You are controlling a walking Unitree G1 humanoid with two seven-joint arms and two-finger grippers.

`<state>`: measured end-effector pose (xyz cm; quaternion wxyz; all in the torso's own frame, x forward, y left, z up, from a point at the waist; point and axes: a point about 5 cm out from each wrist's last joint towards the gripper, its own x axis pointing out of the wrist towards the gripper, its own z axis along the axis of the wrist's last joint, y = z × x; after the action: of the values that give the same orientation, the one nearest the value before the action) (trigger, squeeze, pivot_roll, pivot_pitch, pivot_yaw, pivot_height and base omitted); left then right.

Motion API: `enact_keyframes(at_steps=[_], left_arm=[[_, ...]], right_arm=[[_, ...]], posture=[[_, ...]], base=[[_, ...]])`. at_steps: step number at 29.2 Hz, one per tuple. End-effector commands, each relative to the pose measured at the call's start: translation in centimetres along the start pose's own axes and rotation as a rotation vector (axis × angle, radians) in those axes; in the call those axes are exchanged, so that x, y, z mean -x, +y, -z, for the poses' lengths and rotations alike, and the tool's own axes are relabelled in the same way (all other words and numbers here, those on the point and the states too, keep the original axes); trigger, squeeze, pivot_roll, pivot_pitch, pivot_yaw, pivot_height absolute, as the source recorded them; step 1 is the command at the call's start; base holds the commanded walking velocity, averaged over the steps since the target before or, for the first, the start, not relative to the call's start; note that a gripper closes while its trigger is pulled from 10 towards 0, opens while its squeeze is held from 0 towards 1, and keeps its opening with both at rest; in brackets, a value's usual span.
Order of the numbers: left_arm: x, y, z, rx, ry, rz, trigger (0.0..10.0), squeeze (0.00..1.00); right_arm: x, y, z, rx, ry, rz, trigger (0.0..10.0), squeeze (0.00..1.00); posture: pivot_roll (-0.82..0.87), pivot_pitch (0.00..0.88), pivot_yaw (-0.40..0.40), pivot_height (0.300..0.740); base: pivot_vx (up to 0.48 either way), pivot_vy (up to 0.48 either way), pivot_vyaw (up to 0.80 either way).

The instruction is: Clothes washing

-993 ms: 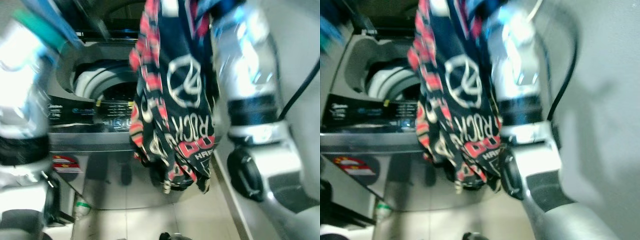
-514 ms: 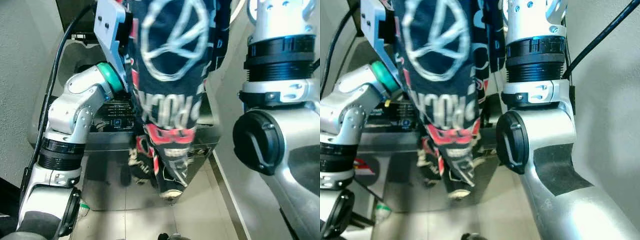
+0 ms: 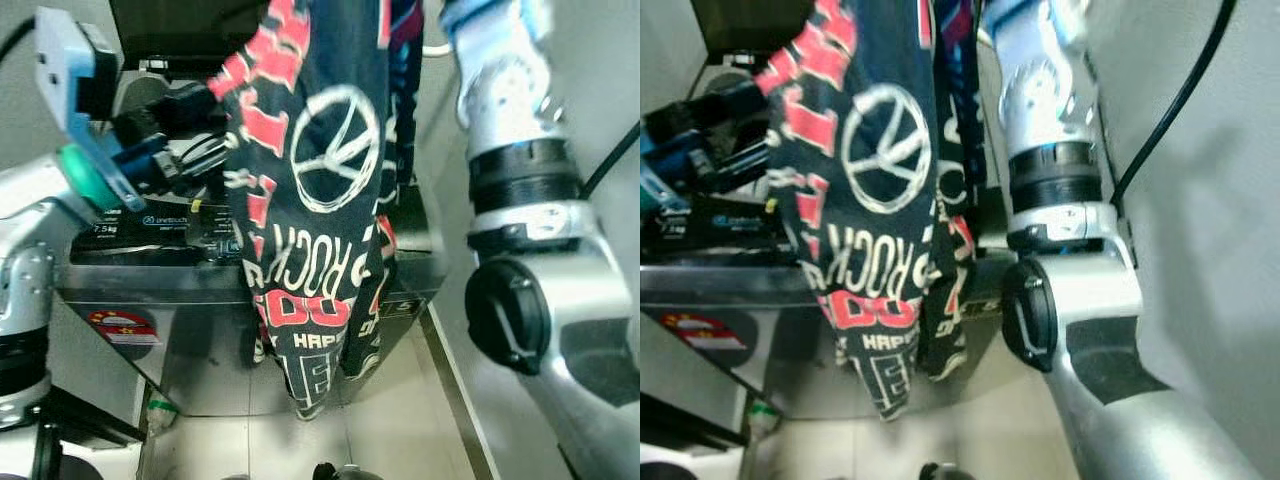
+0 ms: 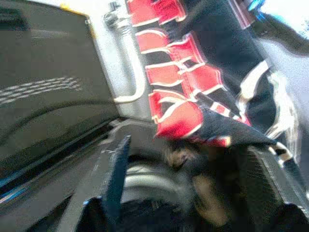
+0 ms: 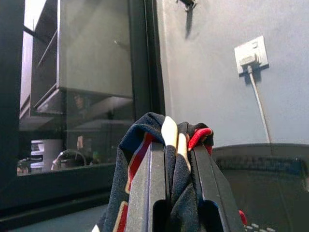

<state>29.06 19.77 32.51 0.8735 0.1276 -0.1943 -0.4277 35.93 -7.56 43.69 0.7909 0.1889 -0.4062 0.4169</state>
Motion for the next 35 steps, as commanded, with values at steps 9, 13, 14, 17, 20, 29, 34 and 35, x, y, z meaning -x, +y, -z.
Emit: enact_keyframes(at_steps=[9,13,14,17,20,29,34,35], left_arm=[[1.0,-0.1,-0.6,0.118,-0.038,0.069,10.0,1.00],[0.6,-1.4,0.3,0.263,-0.063,0.114,10.0,1.00],[0.2,-1.9,0.9,0.332,-0.071,0.125,10.0,1.00],[-0.6,-2.7,1.9,0.388,-0.034,0.155,10.0,0.72],[-1.0,-2.6,3.5,0.382,0.041,0.139,10.0,0.00],[-3.1,-0.5,5.8,0.370,0.161,0.096,10.0,0.00],[-4.4,0.3,6.2,0.343,0.172,0.073,8.5,0.00],[-4.8,0.6,6.4,0.340,0.173,0.046,0.0,0.00]], right_arm=[[-0.2,0.2,-0.2,0.061,-0.016,-0.006,10.0,0.00],[-0.9,0.6,-1.1,0.064,-0.053,-0.027,10.0,0.00],[-1.3,0.9,-1.6,0.062,-0.075,-0.040,10.0,0.00],[-2.1,1.4,-2.7,0.050,-0.119,-0.062,10.0,0.00],[-2.5,2.0,-3.7,0.033,-0.164,-0.088,10.0,0.00],[-2.9,3.5,-5.8,-0.005,-0.256,-0.158,10.0,0.00],[-2.9,3.7,-6.1,-0.023,-0.272,-0.165,10.0,0.00],[-2.8,3.6,-6.0,-0.024,-0.270,-0.162,10.0,0.00]], posture=[[0.17,0.053,-0.010,0.740],[0.16,0.055,-0.007,0.740],[0.16,0.055,-0.006,0.740],[0.16,0.055,-0.005,0.740],[0.16,0.057,-0.003,0.740],[0.15,0.065,0.010,0.740],[0.14,0.066,0.013,0.740],[0.14,0.067,0.016,0.740]], base=[[0.000,0.000,0.00],[0.000,0.000,0.00],[0.000,0.000,0.00],[0.000,0.000,0.00],[0.000,0.000,0.00],[0.000,0.000,0.00],[0.000,0.000,0.00],[0.000,0.000,0.00]])
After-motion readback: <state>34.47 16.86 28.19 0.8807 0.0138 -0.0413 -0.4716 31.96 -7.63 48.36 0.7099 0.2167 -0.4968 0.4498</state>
